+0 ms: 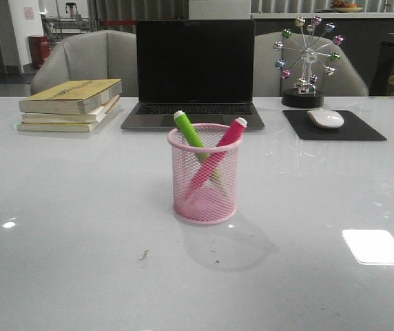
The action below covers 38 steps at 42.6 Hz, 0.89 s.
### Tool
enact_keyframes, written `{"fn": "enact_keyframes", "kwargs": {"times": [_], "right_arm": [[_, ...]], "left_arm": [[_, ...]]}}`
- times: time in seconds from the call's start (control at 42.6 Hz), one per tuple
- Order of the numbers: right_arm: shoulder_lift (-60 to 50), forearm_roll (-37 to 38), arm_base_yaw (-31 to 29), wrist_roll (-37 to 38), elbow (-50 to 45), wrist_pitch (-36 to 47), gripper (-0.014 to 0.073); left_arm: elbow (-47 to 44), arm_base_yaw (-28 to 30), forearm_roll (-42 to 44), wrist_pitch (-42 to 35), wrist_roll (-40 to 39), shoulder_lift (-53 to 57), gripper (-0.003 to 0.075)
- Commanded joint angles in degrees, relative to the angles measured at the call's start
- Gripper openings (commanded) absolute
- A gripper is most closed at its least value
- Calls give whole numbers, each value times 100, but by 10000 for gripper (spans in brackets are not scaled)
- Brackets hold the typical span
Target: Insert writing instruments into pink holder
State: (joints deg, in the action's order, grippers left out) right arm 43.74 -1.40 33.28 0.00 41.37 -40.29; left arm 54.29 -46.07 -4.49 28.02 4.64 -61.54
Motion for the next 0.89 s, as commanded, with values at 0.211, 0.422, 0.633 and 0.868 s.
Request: {"fn": "enact_keyframes", "kwargs": {"times": [0.211,0.422,0.633,0.868], "right_arm": [[-42,-4,-18,-52,160,504,550],[-35,-4,-18,-57,160,289,550],[-35,1,-18,-57,160,220,358],[-35,1,-18,-57,160,138,67]], "left_arm": [[-549,16,25,1067,-234,1748,426],[-1348,16,25,543,-234,2576,424],[-1477,16,25,492,-234,2621,272],[-1486,16,15,492,-234,2613,94]]}}
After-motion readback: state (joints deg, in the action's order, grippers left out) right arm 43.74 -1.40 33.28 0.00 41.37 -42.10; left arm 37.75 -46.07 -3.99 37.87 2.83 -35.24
